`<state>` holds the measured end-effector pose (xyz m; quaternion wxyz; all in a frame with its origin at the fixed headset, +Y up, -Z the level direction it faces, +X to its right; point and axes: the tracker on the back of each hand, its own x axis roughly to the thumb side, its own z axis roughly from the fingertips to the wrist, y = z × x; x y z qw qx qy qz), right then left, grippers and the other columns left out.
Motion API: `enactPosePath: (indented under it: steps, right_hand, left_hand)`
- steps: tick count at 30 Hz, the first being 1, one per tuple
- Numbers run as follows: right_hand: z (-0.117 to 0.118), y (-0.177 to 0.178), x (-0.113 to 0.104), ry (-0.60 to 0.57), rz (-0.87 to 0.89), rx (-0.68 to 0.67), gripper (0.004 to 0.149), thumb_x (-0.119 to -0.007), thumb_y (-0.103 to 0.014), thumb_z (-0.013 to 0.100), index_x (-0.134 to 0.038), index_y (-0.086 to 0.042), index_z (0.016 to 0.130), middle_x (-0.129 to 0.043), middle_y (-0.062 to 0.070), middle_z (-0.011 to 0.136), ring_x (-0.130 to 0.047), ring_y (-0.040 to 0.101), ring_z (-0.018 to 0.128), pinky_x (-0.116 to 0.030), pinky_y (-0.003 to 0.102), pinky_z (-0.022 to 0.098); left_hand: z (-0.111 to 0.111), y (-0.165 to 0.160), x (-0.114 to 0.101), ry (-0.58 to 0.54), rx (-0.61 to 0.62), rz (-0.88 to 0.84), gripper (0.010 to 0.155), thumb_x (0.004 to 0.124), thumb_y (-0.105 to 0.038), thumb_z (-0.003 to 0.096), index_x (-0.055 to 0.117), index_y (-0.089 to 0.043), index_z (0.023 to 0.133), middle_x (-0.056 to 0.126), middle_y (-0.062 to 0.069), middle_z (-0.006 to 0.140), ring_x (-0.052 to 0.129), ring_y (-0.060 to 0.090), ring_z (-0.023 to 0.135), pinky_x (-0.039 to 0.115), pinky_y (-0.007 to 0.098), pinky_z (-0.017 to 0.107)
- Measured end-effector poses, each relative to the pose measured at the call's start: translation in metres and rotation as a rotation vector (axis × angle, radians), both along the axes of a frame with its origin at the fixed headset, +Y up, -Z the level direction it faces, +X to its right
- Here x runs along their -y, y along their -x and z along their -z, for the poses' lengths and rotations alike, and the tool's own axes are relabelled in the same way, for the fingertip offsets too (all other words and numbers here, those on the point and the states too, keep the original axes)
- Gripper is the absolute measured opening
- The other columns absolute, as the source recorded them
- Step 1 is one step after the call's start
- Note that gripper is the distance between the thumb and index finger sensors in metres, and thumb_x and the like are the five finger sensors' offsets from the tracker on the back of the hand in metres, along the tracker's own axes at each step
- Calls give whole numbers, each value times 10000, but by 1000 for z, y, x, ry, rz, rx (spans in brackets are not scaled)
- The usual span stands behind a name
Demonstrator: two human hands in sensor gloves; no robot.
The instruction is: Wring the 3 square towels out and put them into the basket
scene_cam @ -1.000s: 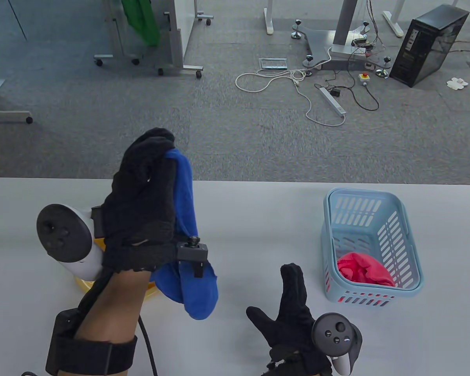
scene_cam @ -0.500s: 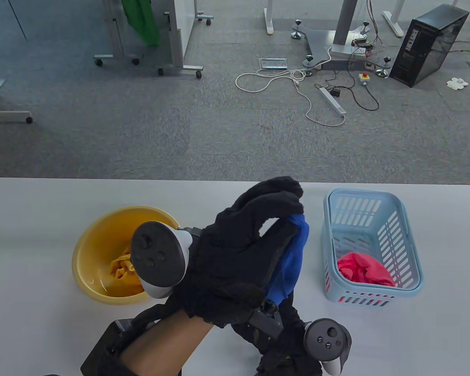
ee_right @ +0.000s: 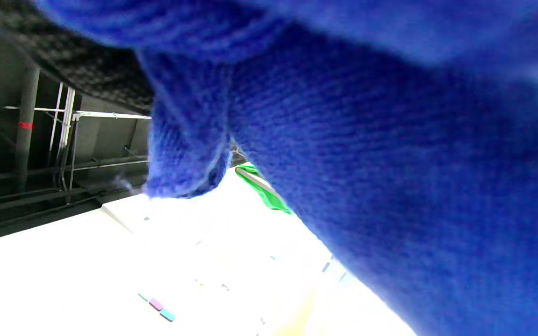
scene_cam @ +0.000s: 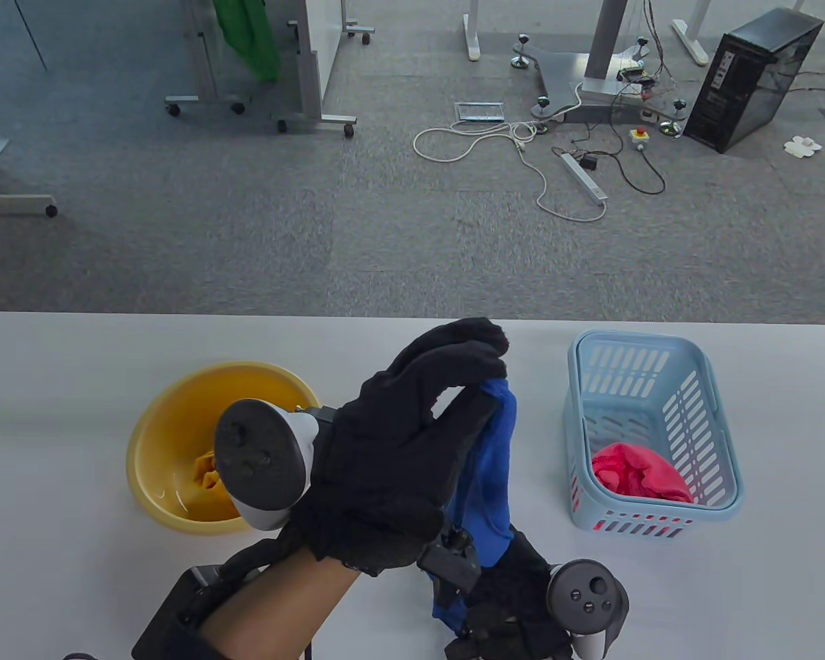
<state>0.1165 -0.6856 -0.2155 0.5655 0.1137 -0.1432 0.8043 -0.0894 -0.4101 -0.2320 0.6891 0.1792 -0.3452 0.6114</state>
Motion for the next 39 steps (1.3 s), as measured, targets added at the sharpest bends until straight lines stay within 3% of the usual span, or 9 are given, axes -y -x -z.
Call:
enactPosePath:
  steps: [2, 3, 6, 10, 17, 21, 26, 30, 39]
  right_hand:
    - [2, -2, 1, 2, 48, -8, 418, -943, -305, 506, -760, -214, 871, -703, 175, 1042, -844, 469, 869, -681, 650, 696]
    - [2, -3, 2, 9, 62, -15, 425, -935, -277, 510, -736, -196, 877, -625, 225, 1087, -789, 519, 902, -663, 661, 700]
    - [3, -9, 3, -1, 88, 31, 442, -925, -236, 511, -702, -188, 890, -760, 224, 984, -961, 383, 757, -759, 590, 656]
    - [2, -16, 1, -44, 91, 49, 468, -917, -256, 524, -674, -224, 922, -871, 124, 857, -1018, 246, 561, -796, 546, 628]
    - [-2, -30, -4, -79, 125, 123, 543, -891, -299, 553, -606, -231, 1010, -855, 102, 845, -988, 223, 547, -778, 534, 637]
    - [-4, -33, -6, -80, 131, 140, 518, -886, -289, 557, -616, -232, 996, -848, 101, 850, -980, 229, 556, -765, 542, 645]
    - [-6, -33, -10, -93, 96, 168, 517, -878, -284, 563, -607, -229, 1000, -836, 103, 863, -974, 234, 571, -753, 548, 653]
    - [-7, -35, -14, -123, 116, 126, 519, -880, -281, 562, -608, -232, 1000, -836, 102, 866, -973, 235, 573, -750, 554, 654]
    - [-11, -40, -19, -153, 102, 178, 518, -879, -270, 564, -602, -233, 1000, -821, 97, 885, -964, 240, 600, -732, 562, 668]
  left_hand:
    - [4, 7, 0, -5, -41, -3, 398, 804, -354, 546, 820, -246, 929, 783, 92, 1045, 763, 398, 973, 554, 690, 684]
    - [5, 10, 1, 2, -50, -6, 398, 803, -356, 547, 818, -249, 930, 782, 91, 1046, 765, 396, 973, 555, 688, 685]
    - [9, 17, 4, 8, -68, -19, 398, 803, -353, 547, 818, -247, 930, 783, 93, 1045, 761, 397, 975, 552, 690, 685]
    - [14, 30, 11, 8, -69, -48, 393, 806, -361, 547, 823, -265, 927, 788, 88, 1044, 761, 396, 977, 547, 693, 688]
    - [23, 60, 31, 23, -168, -21, 395, 812, -353, 545, 824, -250, 926, 786, 93, 1040, 760, 401, 971, 543, 693, 686]
    - [24, 70, 46, -27, -300, 151, 396, 818, -357, 544, 828, -241, 922, 800, 98, 1026, 779, 402, 952, 566, 684, 677]
    - [30, 73, 75, -31, -364, 305, 396, 828, -351, 542, 835, -228, 918, 800, 107, 1026, 774, 411, 953, 559, 689, 675]
    - [35, 70, 103, -7, -323, 315, 397, 839, -350, 536, 842, -221, 911, 810, 108, 1018, 782, 411, 946, 567, 688, 672]
    - [46, 47, 161, -46, -362, 535, 395, 848, -349, 533, 851, -217, 905, 813, 111, 1017, 789, 415, 940, 581, 685, 663]
